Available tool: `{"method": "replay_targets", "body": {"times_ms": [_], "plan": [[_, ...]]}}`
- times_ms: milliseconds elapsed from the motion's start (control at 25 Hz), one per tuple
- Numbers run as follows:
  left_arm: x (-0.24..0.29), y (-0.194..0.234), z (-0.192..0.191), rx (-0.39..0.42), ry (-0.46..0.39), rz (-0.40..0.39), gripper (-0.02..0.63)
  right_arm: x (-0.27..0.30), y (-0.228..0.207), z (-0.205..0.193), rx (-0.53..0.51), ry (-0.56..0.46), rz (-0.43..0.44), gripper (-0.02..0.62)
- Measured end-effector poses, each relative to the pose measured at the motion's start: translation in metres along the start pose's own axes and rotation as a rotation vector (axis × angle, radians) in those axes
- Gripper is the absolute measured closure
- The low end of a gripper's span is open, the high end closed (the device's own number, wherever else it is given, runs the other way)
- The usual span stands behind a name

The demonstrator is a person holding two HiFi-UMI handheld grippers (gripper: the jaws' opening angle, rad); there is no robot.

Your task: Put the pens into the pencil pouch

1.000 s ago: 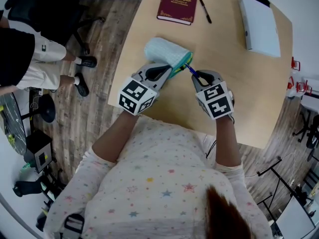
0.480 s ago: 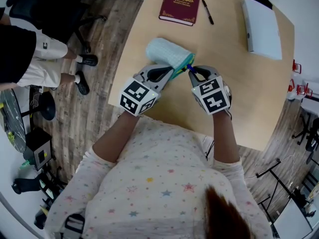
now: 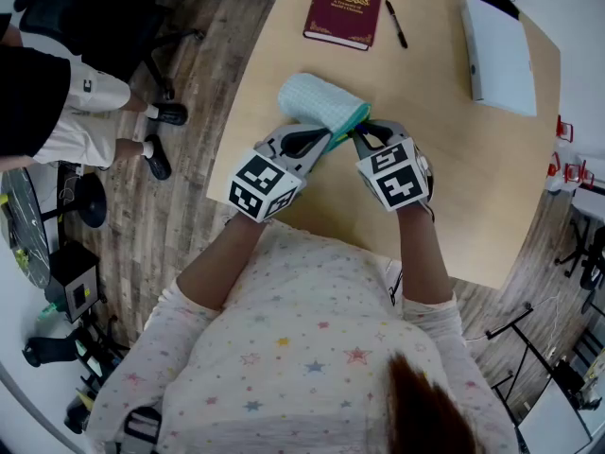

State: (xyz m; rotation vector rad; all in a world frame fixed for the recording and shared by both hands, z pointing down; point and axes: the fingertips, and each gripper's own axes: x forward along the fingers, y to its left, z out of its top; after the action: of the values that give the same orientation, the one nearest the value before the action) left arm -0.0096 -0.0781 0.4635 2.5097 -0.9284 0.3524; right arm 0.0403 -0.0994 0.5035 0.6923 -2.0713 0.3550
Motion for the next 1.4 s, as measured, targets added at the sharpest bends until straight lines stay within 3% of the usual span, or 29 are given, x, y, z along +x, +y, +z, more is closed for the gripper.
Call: {"method": "replay_targets", "body": {"times_ms": [600,1120,1400], "plan": [[-0.004,0.005,0.006,0.0,-0.022,0.029,0.594,-0.021,-0.007,0.015,0.046,-0.116,-0.024,0.508],[-0.007,0.015,0.02,0.006,-0.052,0.058,0.594,-0.056,-0.028,0.021,0.086,-0.255,-0.124,0.54],[-0.01,0.018,0.024,0.007,-0.058,0.066,0.594,-0.074,-0.04,0.015,0.16,-0.337,-0.169,0.569]]}}
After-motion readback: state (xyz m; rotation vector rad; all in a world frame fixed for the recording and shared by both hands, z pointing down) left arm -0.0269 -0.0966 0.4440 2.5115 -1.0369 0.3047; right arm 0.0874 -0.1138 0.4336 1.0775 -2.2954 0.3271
